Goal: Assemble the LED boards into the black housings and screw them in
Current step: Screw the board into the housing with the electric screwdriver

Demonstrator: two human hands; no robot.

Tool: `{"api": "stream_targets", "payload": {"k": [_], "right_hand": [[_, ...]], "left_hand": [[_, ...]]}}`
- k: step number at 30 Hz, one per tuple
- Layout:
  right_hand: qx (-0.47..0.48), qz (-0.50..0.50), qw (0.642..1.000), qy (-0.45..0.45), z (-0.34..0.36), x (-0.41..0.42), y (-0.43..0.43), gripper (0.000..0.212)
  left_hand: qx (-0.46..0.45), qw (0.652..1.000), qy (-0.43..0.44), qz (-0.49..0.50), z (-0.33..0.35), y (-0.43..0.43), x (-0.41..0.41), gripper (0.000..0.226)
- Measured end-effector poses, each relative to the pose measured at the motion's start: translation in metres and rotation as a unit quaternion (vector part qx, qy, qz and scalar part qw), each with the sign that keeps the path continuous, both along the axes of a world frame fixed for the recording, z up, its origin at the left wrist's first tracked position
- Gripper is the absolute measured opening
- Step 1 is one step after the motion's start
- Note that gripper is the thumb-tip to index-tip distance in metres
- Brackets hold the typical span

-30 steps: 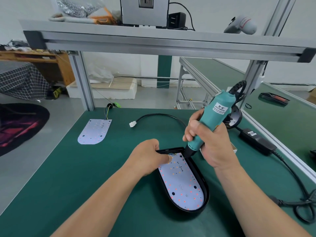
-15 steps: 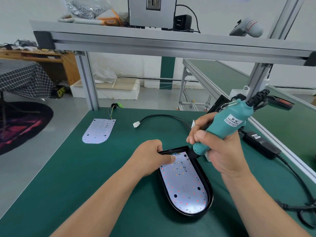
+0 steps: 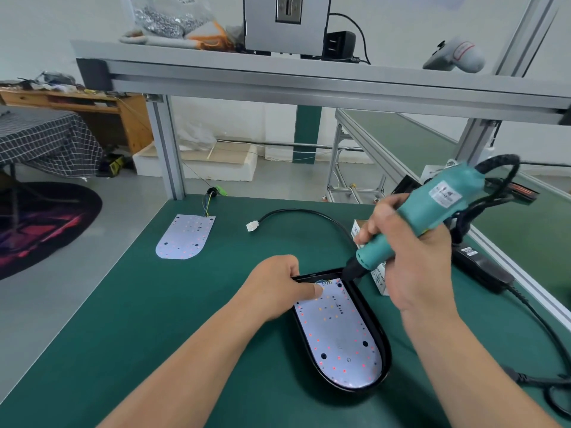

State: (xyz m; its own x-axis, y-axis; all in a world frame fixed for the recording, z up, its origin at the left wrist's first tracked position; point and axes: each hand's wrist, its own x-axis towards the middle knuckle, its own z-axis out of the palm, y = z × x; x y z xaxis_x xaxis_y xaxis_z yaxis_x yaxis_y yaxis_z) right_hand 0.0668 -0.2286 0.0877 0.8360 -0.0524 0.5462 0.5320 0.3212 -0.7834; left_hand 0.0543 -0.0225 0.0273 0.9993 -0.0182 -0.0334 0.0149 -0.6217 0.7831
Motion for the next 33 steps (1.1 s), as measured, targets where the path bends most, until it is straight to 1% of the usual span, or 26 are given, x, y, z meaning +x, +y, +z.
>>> {"api": "stream_targets", "payload": {"k": [3,5,6,7,8,9,10,11,12,15,17,18,20,22,23,25,27,31,33], "right_hand": [[0.118,0.030,0.991,0.052,0.003,-0.001,0.000,0.014],[0.176,0.061,0.979,0.083,0.000,-0.002,-0.006,0.017],[0.197,0.075,0.973,0.096,-0.002,-0.003,-0.009,0.017],[0.214,0.085,0.967,0.109,-0.004,-0.003,-0.010,0.017],[0.228,0.091,0.962,0.120,-0.005,-0.004,-0.012,0.018],[0.237,0.094,0.958,0.128,-0.007,-0.004,-0.013,0.017],[0.243,0.094,0.956,0.135,-0.008,-0.005,-0.014,0.016],[0.248,0.095,0.954,0.139,-0.008,-0.005,-0.015,0.014],[0.249,0.094,0.954,0.141,-0.009,-0.005,-0.016,0.013],[0.244,0.101,0.954,0.141,-0.010,-0.007,-0.015,0.010],[0.239,0.113,0.954,0.142,-0.011,-0.009,-0.013,0.009],[0.237,0.118,0.954,0.142,-0.012,-0.010,-0.012,0.010],[0.233,0.122,0.954,0.142,-0.013,-0.011,-0.010,0.012],[0.230,0.118,0.955,0.143,-0.014,-0.011,-0.008,0.014],[0.230,0.117,0.955,0.144,-0.014,-0.012,-0.008,0.014],[0.228,0.117,0.956,0.144,-0.014,-0.012,-0.007,0.014],[0.227,0.118,0.956,0.143,-0.015,-0.011,-0.007,0.013],[0.226,0.116,0.956,0.145,-0.014,-0.011,-0.003,0.012],[0.234,0.114,0.954,0.147,-0.013,-0.011,0.000,0.010]], "left_hand": [[-0.004,1.000,0.002,0.006,-0.002,0.002,0.000,0.057],[-0.008,1.000,0.005,0.012,0.002,0.003,-0.001,0.053],[-0.024,0.999,0.011,0.028,0.004,0.003,0.000,0.050],[-0.066,0.996,0.022,0.055,0.006,0.004,0.000,0.043],[-0.141,0.985,0.034,0.095,0.007,0.006,0.003,0.032],[-0.235,0.961,0.051,0.133,0.006,0.010,0.004,0.020],[-0.322,0.931,0.069,0.159,0.005,0.014,0.004,0.015],[-0.390,0.901,0.084,0.171,0.006,0.017,0.003,0.019],[-0.432,0.879,0.094,0.177,0.007,0.020,0.003,0.023],[-0.507,0.838,0.097,0.177,0.009,0.028,0.001,0.029],[-0.538,0.820,0.093,0.172,0.009,0.029,0.001,0.024],[-0.543,0.818,0.091,0.169,0.009,0.029,0.001,0.021],[-0.527,0.828,0.080,0.172,0.008,0.029,0.001,0.016],[-0.500,0.846,0.063,0.173,0.008,0.031,0.001,0.019],[-0.497,0.850,0.058,0.166,0.009,0.032,0.001,0.021],[-0.513,0.845,0.060,0.142,0.011,0.034,0.000,0.022],[-0.539,0.831,0.074,0.118,0.014,0.034,-0.003,0.021],[-0.610,0.781,0.097,0.086,0.015,0.034,-0.007,0.022],[-0.634,0.764,0.100,0.064,0.015,0.035,-0.009,0.023]]}}
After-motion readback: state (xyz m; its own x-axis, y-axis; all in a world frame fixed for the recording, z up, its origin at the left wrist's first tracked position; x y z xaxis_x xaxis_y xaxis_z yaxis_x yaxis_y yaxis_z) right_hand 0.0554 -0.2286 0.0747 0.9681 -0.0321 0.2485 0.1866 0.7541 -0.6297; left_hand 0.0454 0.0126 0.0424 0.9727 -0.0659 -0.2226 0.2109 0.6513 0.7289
